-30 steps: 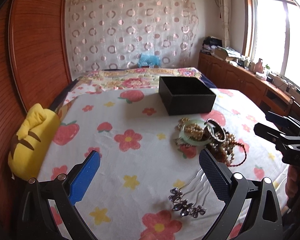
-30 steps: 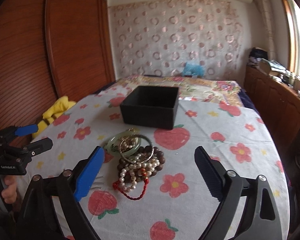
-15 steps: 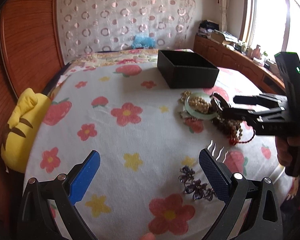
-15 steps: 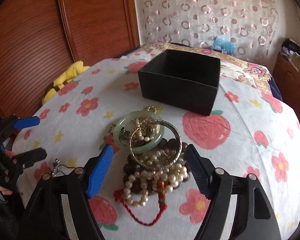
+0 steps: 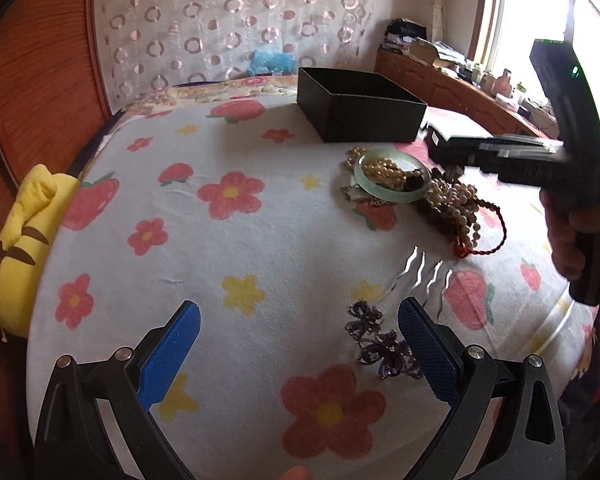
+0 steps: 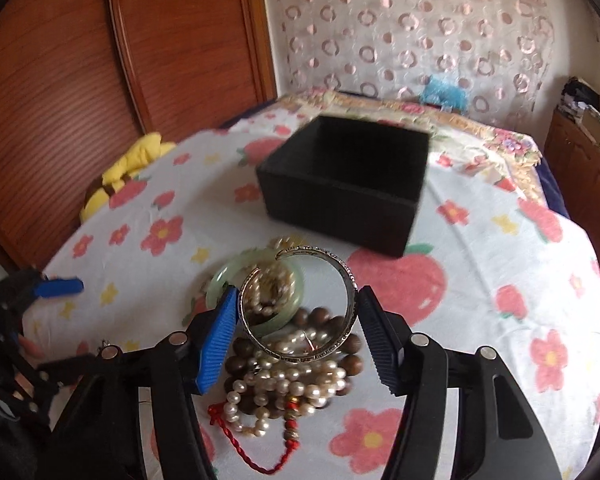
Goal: Organize jewelry
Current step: 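Lower the right tool onto the silver bangle and close on it, then grasp the purple-flower hair pins with the left tool while the right tool holds the bangle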
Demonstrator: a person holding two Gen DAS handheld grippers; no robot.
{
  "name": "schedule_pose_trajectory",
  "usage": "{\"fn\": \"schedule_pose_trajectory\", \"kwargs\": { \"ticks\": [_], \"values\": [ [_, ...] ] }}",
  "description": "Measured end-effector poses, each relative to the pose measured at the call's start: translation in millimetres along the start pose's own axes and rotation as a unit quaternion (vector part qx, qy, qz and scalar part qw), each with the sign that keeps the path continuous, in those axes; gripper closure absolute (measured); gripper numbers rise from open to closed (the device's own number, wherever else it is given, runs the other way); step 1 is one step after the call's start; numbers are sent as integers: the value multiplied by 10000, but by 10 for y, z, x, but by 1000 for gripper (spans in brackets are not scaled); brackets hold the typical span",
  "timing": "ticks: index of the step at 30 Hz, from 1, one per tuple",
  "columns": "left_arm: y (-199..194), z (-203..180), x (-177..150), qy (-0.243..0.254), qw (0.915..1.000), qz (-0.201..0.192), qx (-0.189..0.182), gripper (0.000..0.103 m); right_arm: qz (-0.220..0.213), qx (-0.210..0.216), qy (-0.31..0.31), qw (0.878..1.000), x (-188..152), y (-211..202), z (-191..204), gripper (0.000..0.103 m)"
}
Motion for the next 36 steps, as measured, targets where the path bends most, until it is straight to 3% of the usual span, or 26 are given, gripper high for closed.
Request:
{"fn": "schedule_pose_trajectory", "kwargs": {
  "ticks": [7, 17, 20, 24, 36],
  "values": [
    [-18, -166, -55, 242, 9996, -15, -137, 7, -108, -345, -96, 9993, -60, -315, -121, 40],
    [78, -445, -181, 788, 9964, 261, -167, 9, 3, -552, 4, 9985, -435, -491, -132, 40],
    [95, -483, -202, 815, 9959, 328, -233, 22, -7, -582, 52, 9983, -513, -547, -161, 40],
    [93, -506, -205, 762, 9958, 346, -369, 48, 28, -582, 129, 9982, -586, -557, -183, 40],
    [1, -435, 3, 556, 9973, 79, -473, 50, 51, -626, 179, 9979, -636, -551, -218, 40]
  ]
}}
Point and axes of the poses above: each gripper's, at about its wrist camera, not at the fingertips, and y roughly the way its jaws point, z to its left, x to its top, the point moved 10 cm from there along y, roughly the way its jaws point, and after that the axes turned 12 degrees about -y, right-handed, at the moved point
